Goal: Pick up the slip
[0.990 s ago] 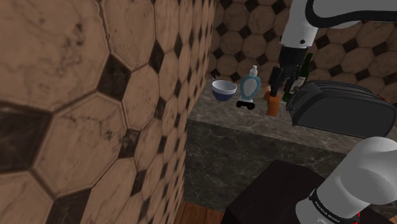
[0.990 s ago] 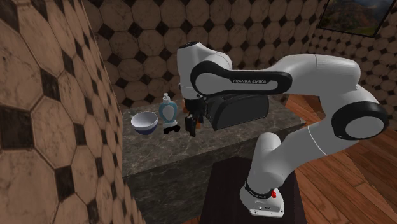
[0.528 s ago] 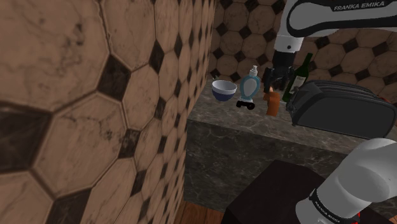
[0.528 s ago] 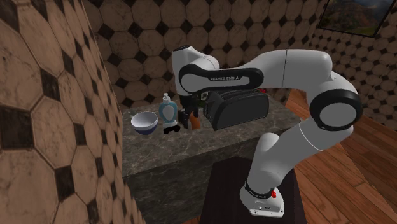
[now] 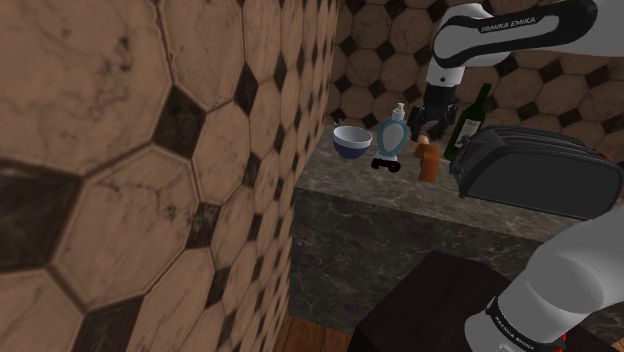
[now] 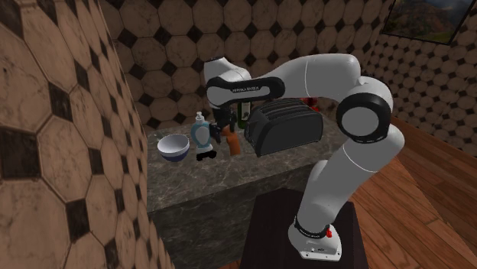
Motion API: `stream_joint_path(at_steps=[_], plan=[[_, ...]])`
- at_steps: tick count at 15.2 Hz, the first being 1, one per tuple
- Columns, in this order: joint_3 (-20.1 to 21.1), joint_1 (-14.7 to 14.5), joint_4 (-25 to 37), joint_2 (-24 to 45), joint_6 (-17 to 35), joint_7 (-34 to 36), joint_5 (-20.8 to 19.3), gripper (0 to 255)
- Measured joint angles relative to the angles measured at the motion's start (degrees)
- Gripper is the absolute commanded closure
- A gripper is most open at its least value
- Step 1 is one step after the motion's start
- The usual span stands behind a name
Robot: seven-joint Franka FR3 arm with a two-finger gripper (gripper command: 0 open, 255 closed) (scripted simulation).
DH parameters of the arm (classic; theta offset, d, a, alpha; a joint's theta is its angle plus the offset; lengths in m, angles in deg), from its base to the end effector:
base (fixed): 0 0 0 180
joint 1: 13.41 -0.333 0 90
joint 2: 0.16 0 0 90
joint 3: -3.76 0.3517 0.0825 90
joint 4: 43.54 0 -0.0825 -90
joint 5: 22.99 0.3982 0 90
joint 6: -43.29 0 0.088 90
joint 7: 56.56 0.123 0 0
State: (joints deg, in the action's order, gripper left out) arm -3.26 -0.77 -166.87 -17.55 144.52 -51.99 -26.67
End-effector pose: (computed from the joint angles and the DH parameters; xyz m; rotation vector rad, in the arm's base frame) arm 0.4268 -0.1646 0.5323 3.0613 -0.6216 -0.1354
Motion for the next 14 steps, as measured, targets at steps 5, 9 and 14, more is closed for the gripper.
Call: stream_joint_path(at_steps=[5, 9, 14], plan=[[-2.7, 2.4, 4.1, 7.5, 3.7, 0.8, -0.6, 0], [-5.1, 4.5, 9.1, 13.8, 5.4, 0.8, -0.5, 0], [-7.7, 7.2, 16.0, 21.8, 6.8, 1.0, 0.4, 0]])
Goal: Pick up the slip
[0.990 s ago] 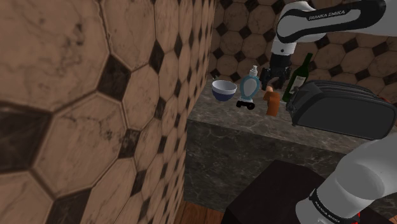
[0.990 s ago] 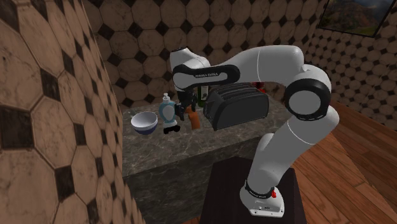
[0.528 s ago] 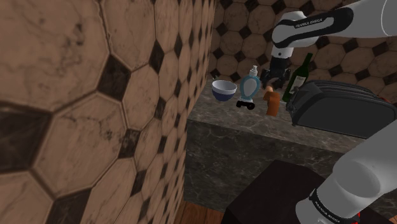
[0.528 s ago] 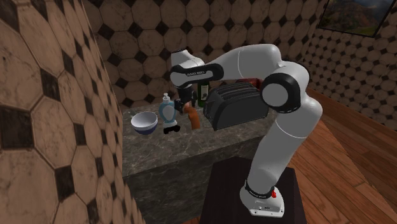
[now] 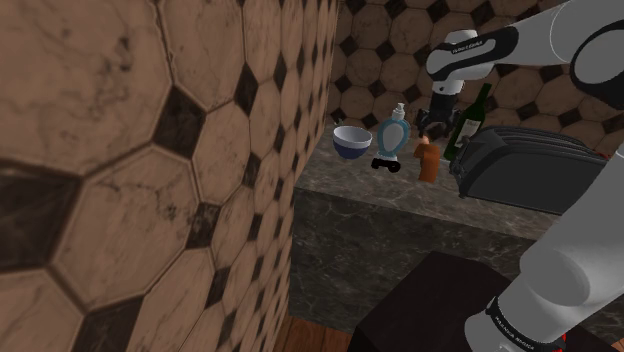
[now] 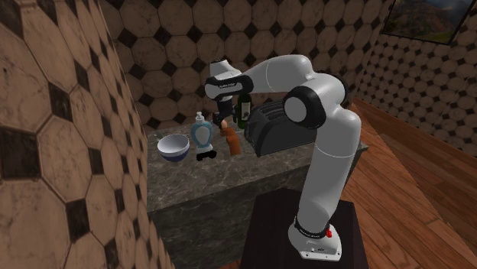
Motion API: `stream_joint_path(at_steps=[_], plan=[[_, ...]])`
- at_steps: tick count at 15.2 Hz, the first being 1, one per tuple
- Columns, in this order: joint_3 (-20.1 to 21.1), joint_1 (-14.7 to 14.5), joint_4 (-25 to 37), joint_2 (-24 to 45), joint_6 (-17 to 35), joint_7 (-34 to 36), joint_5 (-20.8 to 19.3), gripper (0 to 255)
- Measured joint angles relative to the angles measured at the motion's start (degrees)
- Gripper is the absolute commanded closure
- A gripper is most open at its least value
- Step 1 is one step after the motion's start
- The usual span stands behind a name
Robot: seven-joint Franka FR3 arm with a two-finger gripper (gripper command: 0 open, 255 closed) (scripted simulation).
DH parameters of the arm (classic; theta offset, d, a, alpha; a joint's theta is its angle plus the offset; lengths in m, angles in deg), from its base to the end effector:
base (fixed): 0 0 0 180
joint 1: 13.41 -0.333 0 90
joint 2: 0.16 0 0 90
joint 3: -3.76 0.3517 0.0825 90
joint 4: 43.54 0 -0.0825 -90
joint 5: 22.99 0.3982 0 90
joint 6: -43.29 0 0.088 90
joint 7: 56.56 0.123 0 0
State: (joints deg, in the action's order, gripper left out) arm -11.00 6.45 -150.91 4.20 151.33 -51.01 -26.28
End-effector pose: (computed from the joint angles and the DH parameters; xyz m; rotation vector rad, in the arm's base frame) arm 0.4837 -0.3362 0.4799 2.9064 -1.0306 -0.1211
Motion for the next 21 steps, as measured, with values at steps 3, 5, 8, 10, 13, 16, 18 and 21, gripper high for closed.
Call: stream_joint_path(at_steps=[3, 5, 8, 10, 13, 16, 18, 21], plan=[[-0.7, 0.9, 1.5, 2.5, 1.1, -0.1, 0.4, 0], [-0.8, 1.0, 1.0, 3.3, 2.3, -0.1, 0.6, 0], [-0.8, 1.1, -0.6, 4.0, 4.6, -0.1, 0.7, 0], [-0.8, 1.1, -1.2, 4.2, 5.4, -0.1, 0.8, 255], [-0.8, 1.1, -1.2, 4.3, 5.6, 0.0, 0.8, 255], [-0.8, 1.1, -1.2, 4.3, 5.6, 0.0, 0.8, 255], [-0.8, 1.1, -1.2, 4.3, 5.6, 0.0, 0.8, 255], [-0.8, 1.1, -0.9, 4.2, 5.2, -0.1, 0.8, 255]])
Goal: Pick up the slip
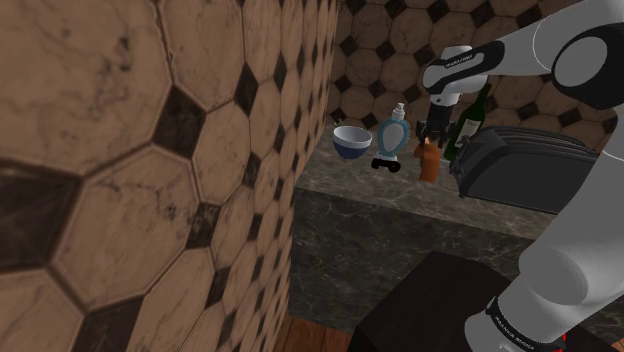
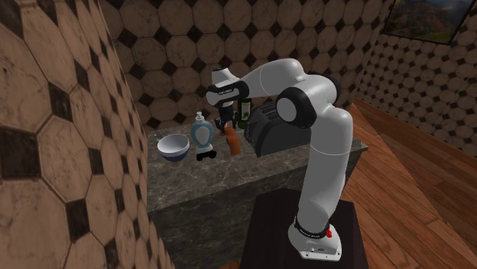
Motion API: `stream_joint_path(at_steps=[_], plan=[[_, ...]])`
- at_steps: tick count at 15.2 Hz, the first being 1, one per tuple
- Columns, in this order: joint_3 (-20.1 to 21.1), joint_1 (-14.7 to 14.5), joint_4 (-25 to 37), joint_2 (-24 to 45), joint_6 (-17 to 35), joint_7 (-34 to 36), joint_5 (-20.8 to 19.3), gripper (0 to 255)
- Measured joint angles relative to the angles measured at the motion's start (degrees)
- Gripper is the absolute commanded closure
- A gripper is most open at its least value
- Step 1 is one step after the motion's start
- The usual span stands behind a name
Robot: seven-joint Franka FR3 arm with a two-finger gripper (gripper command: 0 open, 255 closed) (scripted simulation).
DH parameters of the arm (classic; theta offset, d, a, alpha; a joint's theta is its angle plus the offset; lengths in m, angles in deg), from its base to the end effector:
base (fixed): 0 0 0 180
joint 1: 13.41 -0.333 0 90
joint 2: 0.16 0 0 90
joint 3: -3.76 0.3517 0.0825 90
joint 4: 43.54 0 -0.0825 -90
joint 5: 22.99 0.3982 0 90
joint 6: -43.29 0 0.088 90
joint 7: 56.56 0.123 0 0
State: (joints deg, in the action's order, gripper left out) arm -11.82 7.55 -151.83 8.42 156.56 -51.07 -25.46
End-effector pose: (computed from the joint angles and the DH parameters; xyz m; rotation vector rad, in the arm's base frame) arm 0.4885 -0.3588 0.4372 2.8845 -1.0753 -0.1182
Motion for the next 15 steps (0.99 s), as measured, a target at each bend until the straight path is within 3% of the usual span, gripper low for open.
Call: stream_joint_path(at_steps=[15], plan=[[0.0, -0.2, 7.9, -2.2, -10.1, -0.2, -0.5, 255]])
